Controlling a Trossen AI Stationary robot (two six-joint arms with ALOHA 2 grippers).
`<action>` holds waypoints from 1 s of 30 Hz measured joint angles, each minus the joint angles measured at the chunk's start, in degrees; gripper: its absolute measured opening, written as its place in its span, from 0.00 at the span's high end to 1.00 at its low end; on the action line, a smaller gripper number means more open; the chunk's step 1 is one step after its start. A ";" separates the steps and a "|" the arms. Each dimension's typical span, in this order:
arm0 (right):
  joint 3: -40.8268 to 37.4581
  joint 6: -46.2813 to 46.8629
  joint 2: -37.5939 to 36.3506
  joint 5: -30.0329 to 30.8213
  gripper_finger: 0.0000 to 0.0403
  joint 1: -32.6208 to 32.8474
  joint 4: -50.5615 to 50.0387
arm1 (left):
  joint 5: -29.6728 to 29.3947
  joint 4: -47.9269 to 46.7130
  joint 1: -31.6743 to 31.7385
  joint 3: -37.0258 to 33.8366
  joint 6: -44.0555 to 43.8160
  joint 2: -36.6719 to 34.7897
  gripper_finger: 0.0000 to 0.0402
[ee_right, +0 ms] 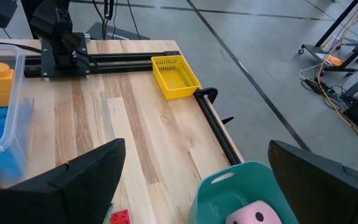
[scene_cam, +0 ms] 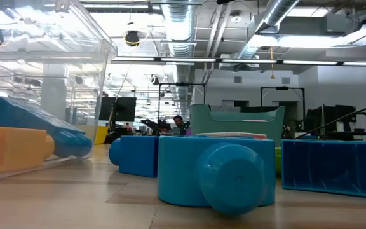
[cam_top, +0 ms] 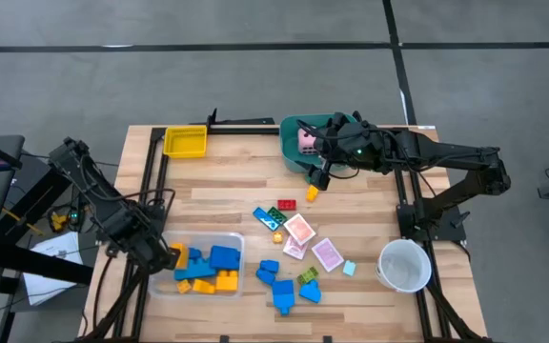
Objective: Pick & Place Toys
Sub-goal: Adjust the transparent bin on the table, then put the orange playing card into the yellow bin
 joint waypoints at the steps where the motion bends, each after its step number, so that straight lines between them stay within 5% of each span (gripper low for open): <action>1: 0.00 0.00 0.00 0.00 0.04 0.00 -0.01 | -0.15 0.38 0.00 0.00 0.03 0.00 1.00; 11: 0.00 0.01 0.00 0.00 0.04 0.00 -0.09 | -0.34 1.02 0.00 0.00 0.46 0.00 1.00; 21: 0.00 -0.73 0.00 0.04 0.04 0.00 -0.51 | -0.88 -9.96 0.04 0.00 0.12 0.00 1.00; 30: 0.00 3.27 -1.25 0.20 0.04 -2.00 -4.93 | -18.28 -15.66 3.09 1.25 0.67 -4.69 1.00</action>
